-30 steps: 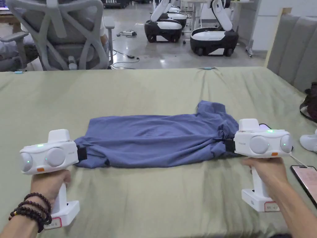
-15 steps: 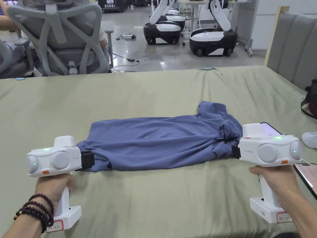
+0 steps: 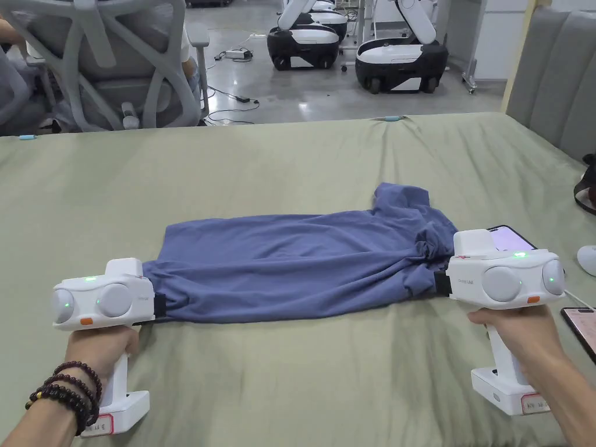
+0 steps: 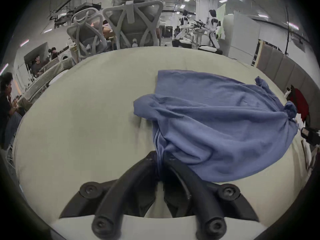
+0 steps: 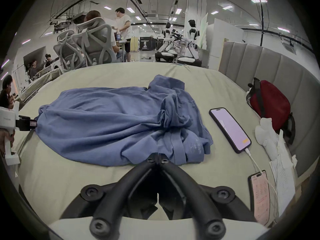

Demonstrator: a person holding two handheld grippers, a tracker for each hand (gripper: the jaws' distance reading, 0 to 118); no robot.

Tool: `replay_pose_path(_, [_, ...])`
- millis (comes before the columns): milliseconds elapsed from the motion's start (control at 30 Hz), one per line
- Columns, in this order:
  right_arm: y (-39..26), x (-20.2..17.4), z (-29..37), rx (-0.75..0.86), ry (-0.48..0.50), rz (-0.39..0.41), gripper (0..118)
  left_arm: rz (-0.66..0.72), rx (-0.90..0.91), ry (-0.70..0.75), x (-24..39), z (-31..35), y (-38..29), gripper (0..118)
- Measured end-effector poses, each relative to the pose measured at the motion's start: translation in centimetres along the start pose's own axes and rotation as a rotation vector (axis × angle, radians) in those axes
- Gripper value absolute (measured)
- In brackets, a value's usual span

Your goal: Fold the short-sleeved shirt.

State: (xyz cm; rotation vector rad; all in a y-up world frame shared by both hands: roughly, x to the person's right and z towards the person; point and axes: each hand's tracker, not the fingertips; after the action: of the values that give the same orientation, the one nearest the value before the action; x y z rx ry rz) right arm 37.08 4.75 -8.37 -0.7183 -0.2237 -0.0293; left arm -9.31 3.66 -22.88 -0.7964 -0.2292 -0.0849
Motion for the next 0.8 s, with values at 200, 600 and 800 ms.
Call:
replay_pose_path(200, [1.9,1.4,-2.9,-0.034,-0.016,-0.032,112,-0.011,0.024,-0.007,0.1,0.8,0.3,5])
replay_pose_path(600, [1.5,1.1,-7.7,-0.179,-0.043,-0.060,51,-0.004,0.024,-0.019,0.1,0.6,0.2,5])
replay_pose_path(800, [1.1,0.7,-6.0,-0.161,-0.043,-0.048,17,-0.010,0.046,-0.013,0.2,1.6,0.1,5])
